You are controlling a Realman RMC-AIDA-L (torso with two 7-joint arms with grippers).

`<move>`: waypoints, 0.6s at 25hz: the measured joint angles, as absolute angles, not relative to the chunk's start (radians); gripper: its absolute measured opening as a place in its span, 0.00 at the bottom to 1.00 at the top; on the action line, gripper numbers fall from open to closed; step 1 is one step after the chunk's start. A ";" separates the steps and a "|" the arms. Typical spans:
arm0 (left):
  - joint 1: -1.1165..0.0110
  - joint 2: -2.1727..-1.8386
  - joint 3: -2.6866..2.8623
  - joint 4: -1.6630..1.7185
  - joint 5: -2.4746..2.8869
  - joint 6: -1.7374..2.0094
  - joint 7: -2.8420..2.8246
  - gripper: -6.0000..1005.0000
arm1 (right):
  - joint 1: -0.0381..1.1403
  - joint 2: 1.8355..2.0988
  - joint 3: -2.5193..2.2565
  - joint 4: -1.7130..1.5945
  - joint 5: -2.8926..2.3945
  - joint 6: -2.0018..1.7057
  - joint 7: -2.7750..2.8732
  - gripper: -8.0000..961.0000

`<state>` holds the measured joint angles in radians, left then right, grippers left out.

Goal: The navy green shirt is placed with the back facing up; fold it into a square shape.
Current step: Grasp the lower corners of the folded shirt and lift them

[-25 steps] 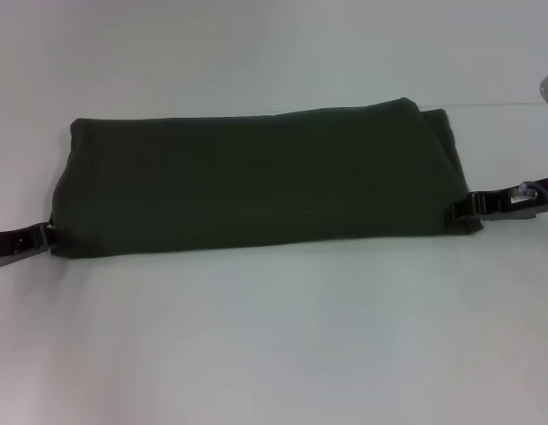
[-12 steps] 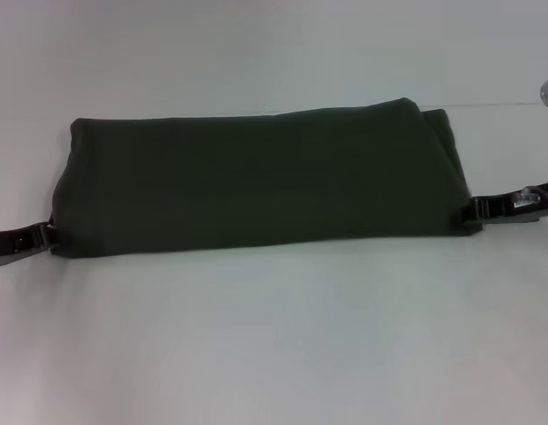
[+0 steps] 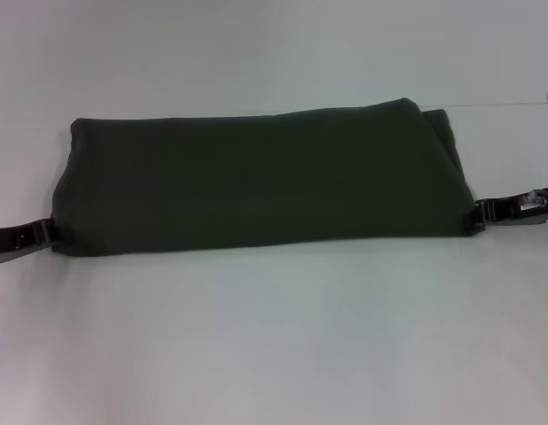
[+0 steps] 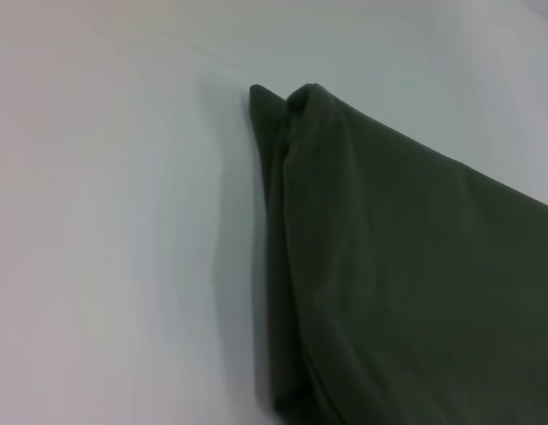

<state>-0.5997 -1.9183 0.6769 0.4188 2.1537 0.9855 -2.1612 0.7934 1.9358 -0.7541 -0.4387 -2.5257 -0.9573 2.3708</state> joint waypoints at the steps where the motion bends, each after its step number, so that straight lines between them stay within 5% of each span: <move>1: -0.600 -1.916 0.676 0.419 2.154 0.992 -2.163 0.01 | 0.792 1.936 -0.753 -0.443 -2.525 -0.963 2.369 0.08; 15: -0.557 -1.823 0.656 0.444 2.170 1.345 -2.207 0.01 | 0.576 1.952 -0.718 -0.763 -2.371 -1.324 2.346 0.06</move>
